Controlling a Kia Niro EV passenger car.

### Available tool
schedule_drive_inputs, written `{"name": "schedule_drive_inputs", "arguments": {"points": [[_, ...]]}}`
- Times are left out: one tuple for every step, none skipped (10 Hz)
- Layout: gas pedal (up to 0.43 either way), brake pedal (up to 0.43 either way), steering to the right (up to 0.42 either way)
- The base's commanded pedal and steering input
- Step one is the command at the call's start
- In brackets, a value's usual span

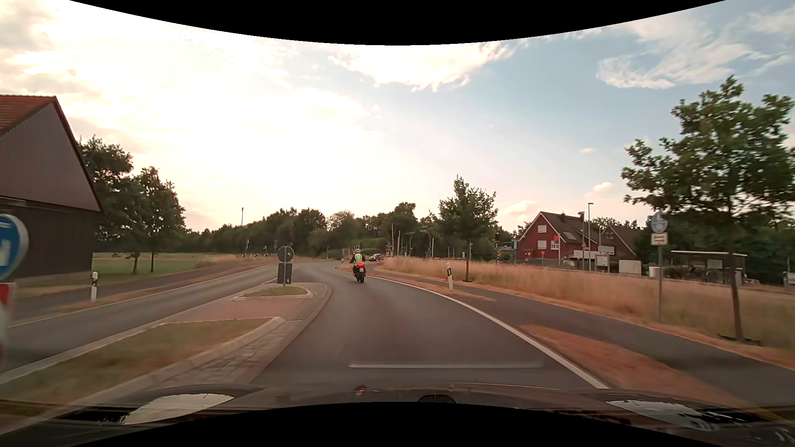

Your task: Follow the waypoints while adhering to traffic rules and regulations

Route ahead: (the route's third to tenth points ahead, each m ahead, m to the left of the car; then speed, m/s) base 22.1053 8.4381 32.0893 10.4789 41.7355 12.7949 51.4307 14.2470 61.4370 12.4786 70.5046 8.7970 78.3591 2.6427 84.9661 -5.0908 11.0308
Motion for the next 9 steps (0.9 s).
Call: {"name": "schedule_drive_inputs", "arguments": {"points": [[0.098, 0.000, -0.056], [0.098, 0.000, -0.058], [0.098, 0.000, -0.058], [0.098, 0.000, -0.058], [0.098, 0.000, -0.058], [0.087, 0.000, -0.058], [0.067, 0.000, -0.058], [0.039, 0.000, -0.058], [0.039, 0.000, -0.059]]}}
